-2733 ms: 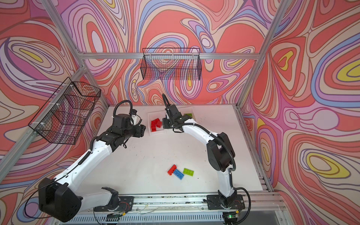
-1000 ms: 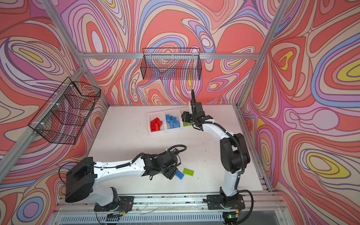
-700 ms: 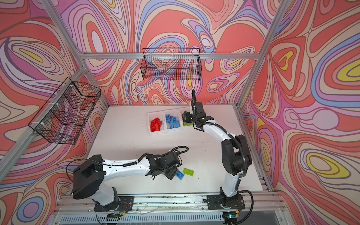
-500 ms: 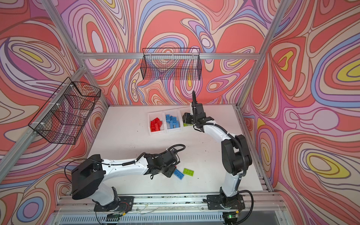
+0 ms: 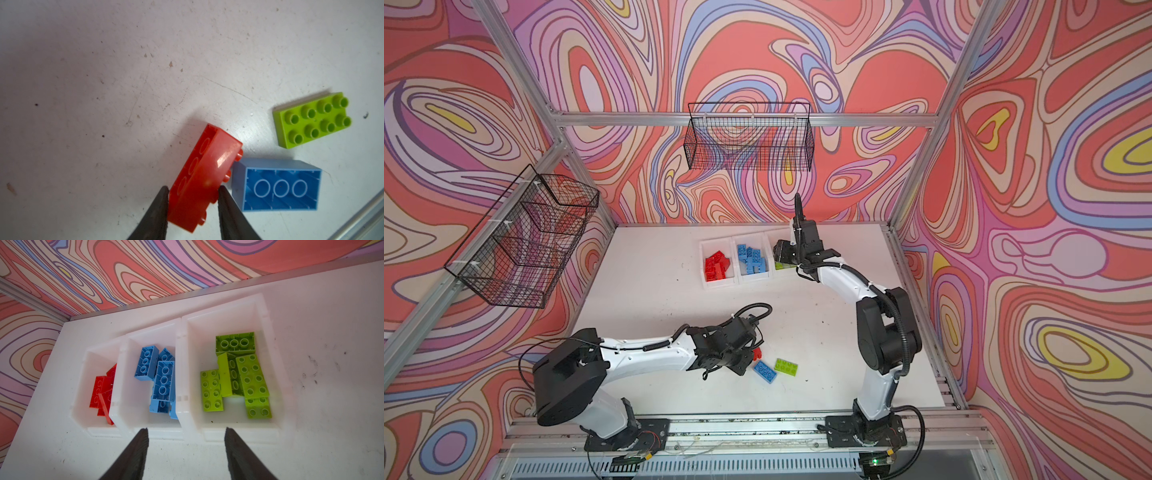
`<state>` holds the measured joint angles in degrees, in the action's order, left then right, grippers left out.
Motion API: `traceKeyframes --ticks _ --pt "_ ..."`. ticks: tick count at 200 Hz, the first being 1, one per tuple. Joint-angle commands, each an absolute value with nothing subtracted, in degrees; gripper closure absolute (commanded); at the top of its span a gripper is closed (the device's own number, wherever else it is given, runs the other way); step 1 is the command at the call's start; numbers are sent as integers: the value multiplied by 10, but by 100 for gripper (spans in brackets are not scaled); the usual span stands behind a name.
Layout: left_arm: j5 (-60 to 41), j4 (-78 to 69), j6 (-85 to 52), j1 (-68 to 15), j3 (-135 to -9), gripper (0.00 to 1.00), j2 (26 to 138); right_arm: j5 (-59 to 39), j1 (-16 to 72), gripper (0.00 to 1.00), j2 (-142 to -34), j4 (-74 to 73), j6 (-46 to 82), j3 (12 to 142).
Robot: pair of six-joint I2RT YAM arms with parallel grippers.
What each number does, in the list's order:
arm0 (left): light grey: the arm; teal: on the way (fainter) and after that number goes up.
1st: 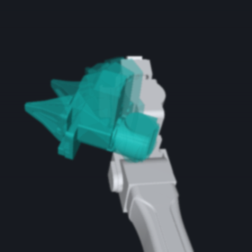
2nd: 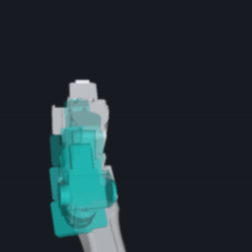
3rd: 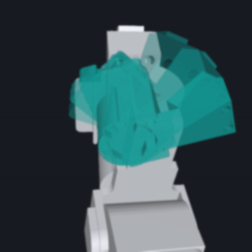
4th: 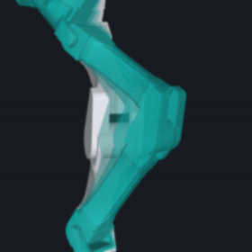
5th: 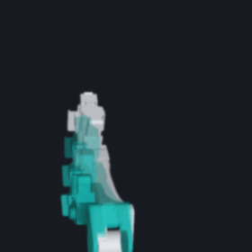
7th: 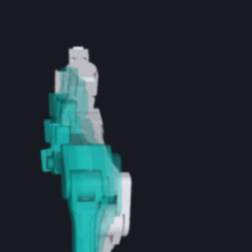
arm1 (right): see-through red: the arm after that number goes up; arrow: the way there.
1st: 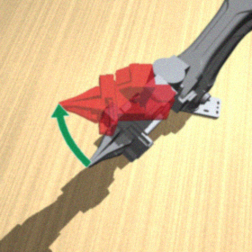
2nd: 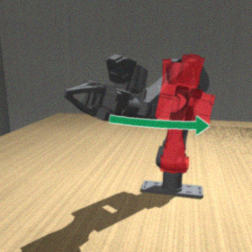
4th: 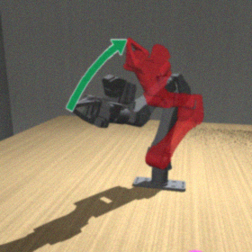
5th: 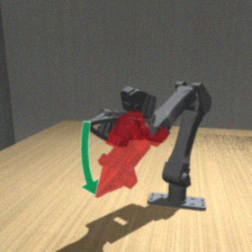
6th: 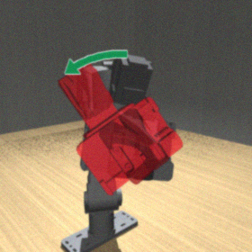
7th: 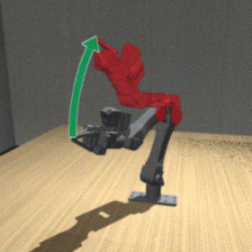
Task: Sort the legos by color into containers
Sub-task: 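Lower the left gripper onto the last red brick and close on it, then drop the red brick in the red bin while the right gripper descends to the pile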
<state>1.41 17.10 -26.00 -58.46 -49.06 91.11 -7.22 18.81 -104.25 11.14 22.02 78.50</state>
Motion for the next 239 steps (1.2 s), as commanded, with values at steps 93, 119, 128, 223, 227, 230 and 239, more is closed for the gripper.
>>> traceKeyframes --ticks 93,119,128,223,227,230,239 --pt "-49 203 -103 -561 -536 40 932 -78 186 39 -1029 101 229 768" --pt "-61 223 -74 -556 -548 53 950 -75 186 39 -1024 100 228 762" --pt "-62 228 -70 -554 -549 57 955 -72 186 39 -1022 99 228 759" --pt "-49 221 -64 -525 -545 78 950 -67 186 39 -1014 109 225 750" --pt "-46 220 -65 -522 -544 79 944 -67 186 39 -1014 111 224 750" --pt "-44 219 -65 -518 -544 80 940 -67 186 39 -1013 113 223 749" --pt "-41 216 -65 -509 -542 81 925 -66 186 40 -1012 117 221 746"
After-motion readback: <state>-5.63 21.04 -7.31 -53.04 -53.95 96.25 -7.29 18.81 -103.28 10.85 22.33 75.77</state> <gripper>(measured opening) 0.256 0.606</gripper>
